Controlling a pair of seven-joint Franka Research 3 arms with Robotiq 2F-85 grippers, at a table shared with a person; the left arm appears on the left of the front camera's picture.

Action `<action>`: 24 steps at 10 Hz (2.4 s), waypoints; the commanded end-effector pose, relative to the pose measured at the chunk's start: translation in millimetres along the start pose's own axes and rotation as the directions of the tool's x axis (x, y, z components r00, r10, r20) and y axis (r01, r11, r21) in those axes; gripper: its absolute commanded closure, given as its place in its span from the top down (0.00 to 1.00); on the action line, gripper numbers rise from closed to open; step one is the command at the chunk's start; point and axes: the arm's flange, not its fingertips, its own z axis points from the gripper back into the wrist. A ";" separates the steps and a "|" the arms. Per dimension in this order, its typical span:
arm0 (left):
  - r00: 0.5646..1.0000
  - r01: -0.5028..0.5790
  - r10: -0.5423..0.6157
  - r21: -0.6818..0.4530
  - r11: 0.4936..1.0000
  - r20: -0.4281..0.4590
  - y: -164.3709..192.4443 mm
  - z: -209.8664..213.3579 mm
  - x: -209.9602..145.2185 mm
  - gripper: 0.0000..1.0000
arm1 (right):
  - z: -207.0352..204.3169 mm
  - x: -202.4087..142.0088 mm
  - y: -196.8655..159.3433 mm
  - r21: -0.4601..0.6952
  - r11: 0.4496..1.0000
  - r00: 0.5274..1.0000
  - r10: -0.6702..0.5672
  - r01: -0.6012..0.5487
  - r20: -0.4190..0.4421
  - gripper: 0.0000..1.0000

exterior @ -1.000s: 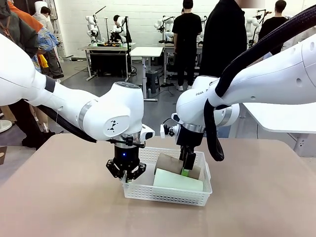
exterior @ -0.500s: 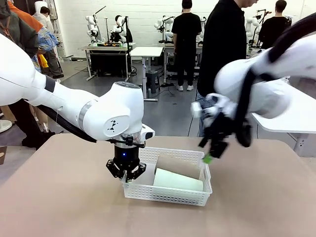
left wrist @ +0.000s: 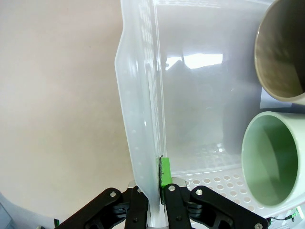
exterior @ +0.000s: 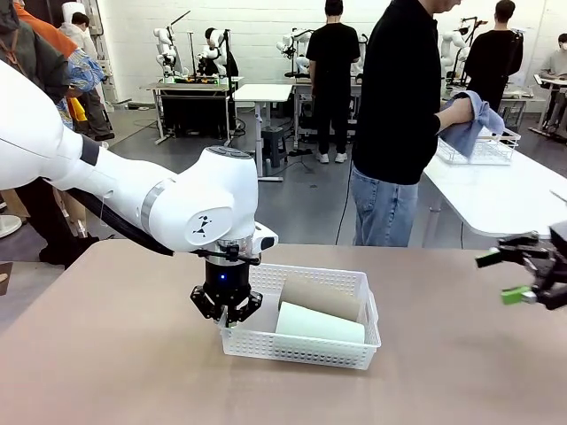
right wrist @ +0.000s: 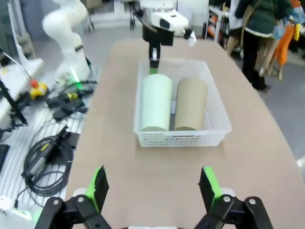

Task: Clean and organize the cups into the basket.
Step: Pick up the Reusable plastic cup from the right side of the table and stack it inside the Organizing basket in the center of the table.

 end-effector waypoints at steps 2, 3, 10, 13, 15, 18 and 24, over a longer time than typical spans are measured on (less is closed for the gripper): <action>1.000 0.004 -0.004 0.005 1.000 0.001 -0.7 -1.2 -0.7 0.00 | 26.0 -41.7 -29.7 0.051 0.996 0.992 -0.073 0.068 0.105 1.00; 1.000 0.004 -0.004 0.005 1.000 0.001 -0.7 -1.2 -0.7 0.00 | 30.9 -51.2 -33.9 0.058 0.995 0.988 -0.091 0.084 0.128 1.00; 1.000 0.004 -0.004 0.005 1.000 0.001 -0.7 -1.2 -0.7 0.00 | 30.8 -58.2 -26.4 0.056 0.993 0.989 -0.110 0.105 0.099 1.00; 1.000 0.004 -0.004 0.005 1.000 0.001 -0.7 -1.2 -0.7 0.00 | 30.8 -58.2 -26.4 0.056 0.993 0.989 -0.110 0.105 0.099 1.00; 1.000 0.004 -0.004 0.005 1.000 0.001 -0.7 -1.2 -0.7 0.00 | 30.8 -58.2 -26.4 0.056 0.993 0.989 -0.110 0.105 0.099 1.00; 1.000 0.004 -0.004 0.005 1.000 0.001 -0.7 -1.2 -0.7 0.00 | 30.8 -58.2 -26.4 0.056 0.993 0.989 -0.110 0.105 0.099 1.00; 1.000 0.004 -0.004 0.005 1.000 0.001 -0.7 -1.2 -0.7 0.00 | 30.8 -58.2 -26.4 0.056 0.993 0.989 -0.110 0.105 0.099 1.00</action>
